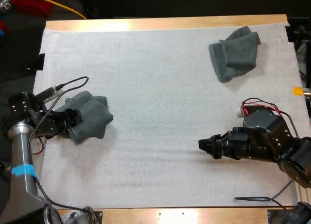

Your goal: Pick towel from pile, fold and stack

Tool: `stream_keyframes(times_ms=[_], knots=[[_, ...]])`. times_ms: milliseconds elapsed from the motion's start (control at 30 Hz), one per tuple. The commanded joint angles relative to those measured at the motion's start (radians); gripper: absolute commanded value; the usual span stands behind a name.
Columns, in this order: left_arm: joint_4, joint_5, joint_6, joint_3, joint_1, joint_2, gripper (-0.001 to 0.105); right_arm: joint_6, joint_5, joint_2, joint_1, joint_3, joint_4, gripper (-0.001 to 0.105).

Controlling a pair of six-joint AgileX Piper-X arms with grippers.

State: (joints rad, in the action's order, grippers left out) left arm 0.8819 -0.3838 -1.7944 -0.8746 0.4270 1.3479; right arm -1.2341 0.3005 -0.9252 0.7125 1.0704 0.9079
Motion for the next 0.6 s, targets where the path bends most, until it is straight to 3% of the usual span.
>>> stream_keyframes(times_ms=[0, 133, 200, 267, 367, 567], knots=[[-0.005, 0.014, 0.014, -0.004, -0.011, -0.015, 0.065, -0.001, 0.033, 0.005, 0.002, 0.002, -0.026, 0.063], [-0.003, 0.019, 0.058, -0.004, -0.076, -0.042, 0.065, 0.003, 0.107, 0.005, 0.002, 0.002, -0.111, 0.063], [-0.003, 0.05, 0.082, -0.004, -0.114, -0.047, 0.065, 0.006, 0.136, 0.005, 0.002, 0.002, -0.147, 0.063], [0.0, 0.146, 0.109, -0.004, -0.169, -0.049, 0.065, 0.01, 0.154, 0.005, 0.002, 0.002, -0.174, 0.063], [0.0, 0.223, 0.149, -0.004, -0.233, -0.049, 0.065, 0.012, 0.154, 0.005, 0.002, 0.002, -0.179, 0.063], [-0.049, 0.26, 0.149, -0.004, -0.281, -0.049, 0.065, 0.012, 0.154, 0.005, 0.002, 0.002, -0.177, 0.063]])
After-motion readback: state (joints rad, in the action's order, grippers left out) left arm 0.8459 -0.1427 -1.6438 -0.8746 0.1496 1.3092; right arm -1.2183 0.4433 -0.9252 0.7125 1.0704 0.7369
